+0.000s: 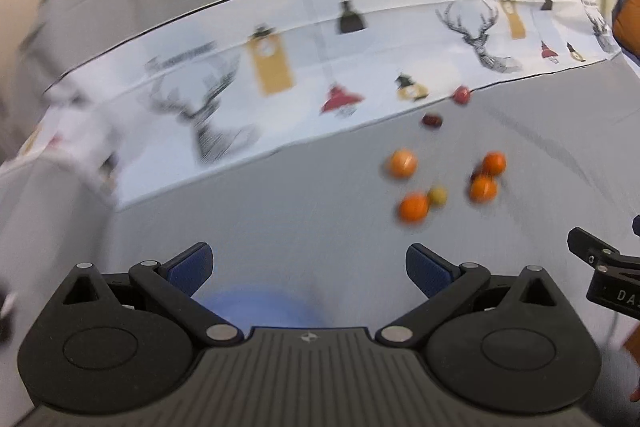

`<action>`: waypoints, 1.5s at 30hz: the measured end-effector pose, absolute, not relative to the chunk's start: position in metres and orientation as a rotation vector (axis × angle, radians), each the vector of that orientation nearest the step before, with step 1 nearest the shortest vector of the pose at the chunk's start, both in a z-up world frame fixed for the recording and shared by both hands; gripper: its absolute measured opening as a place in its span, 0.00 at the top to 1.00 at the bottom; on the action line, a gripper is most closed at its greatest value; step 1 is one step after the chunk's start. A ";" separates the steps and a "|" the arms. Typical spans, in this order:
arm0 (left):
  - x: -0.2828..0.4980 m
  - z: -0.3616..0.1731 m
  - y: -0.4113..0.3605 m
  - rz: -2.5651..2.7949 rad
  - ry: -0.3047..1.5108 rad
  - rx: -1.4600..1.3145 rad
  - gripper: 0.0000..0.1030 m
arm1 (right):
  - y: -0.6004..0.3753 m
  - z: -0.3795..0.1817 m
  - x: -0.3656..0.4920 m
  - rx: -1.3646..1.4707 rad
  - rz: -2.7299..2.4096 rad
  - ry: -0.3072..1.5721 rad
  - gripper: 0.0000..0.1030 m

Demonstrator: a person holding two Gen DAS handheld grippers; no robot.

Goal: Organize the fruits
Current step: 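Grasp the mandarin orange with the right tool while the left tool grasps a dark date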

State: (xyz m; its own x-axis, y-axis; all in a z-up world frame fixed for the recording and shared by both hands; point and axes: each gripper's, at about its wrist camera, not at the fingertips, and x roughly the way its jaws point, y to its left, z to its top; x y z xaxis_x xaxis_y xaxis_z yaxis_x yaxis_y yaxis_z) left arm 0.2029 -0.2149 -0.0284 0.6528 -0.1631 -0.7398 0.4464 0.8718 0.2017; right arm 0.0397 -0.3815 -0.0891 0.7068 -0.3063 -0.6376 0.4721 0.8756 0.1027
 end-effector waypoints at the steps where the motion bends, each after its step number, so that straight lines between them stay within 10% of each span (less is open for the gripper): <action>1: 0.219 -0.033 -0.232 -0.394 0.783 0.387 0.00 | -0.397 -0.097 0.055 0.277 -0.467 0.651 0.01; 25: 0.429 -0.204 -0.451 -0.615 0.892 0.459 0.01 | -0.507 -0.240 0.215 0.320 -0.643 0.729 0.01; 27: 0.426 -0.202 -0.450 -0.657 0.852 0.444 0.14 | -0.500 -0.244 0.219 0.248 -0.650 0.767 0.02; 29: 0.425 -0.202 -0.451 -0.705 0.855 0.446 0.53 | -0.497 -0.241 0.218 0.255 -0.643 0.754 0.15; 31: 0.423 -0.198 -0.452 -0.720 0.861 0.437 0.65 | -0.496 -0.235 0.216 0.256 -0.638 0.723 0.63; 45: 0.327 -0.073 -0.338 -0.610 0.816 0.363 0.65 | -0.483 -0.156 0.125 0.266 -0.693 0.551 0.66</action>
